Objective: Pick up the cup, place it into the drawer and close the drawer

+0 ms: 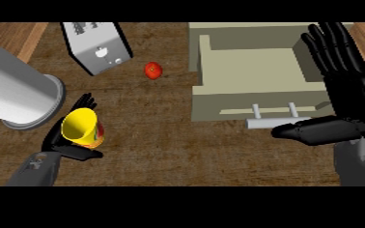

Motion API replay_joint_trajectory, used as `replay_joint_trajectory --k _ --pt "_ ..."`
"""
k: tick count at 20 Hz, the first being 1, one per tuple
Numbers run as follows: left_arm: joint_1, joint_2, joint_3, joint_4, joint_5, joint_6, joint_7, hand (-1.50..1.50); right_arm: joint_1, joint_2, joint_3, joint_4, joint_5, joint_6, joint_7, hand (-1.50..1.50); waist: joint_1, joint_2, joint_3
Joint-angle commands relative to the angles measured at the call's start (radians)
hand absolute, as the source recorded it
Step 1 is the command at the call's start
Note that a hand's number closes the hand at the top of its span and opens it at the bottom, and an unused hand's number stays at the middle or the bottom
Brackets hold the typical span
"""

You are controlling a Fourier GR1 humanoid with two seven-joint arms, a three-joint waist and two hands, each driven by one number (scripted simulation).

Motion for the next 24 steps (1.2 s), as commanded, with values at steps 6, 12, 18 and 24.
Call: replay_joint_trajectory --k 6,12,18,24 --pt "-0.014 -0.041 -0.015 -0.044 0.014 -0.187 -0.167 1.50 0.005 -0.020 -0.019 -0.012 -0.023 0.011 0.035 -1.50 -0.005 -0.002 -0.001" --pt "0.030 -0.088 0.025 -0.081 0.008 0.196 -0.282 1.50 0.013 -0.031 -0.042 0.025 -0.022 0.025 -0.013 -1.50 0.011 -0.001 0.002" --pt "0.015 -0.200 0.214 -0.098 0.160 0.506 -0.265 1.50 0.024 -0.016 -0.022 0.004 -0.007 0.012 0.001 -1.50 0.021 -0.008 0.003" --pt "-0.063 -0.229 0.191 -0.141 0.183 0.257 -0.289 1.50 0.069 -0.017 -0.033 -0.008 -0.007 0.026 -0.035 -1.50 0.017 -0.012 0.005"
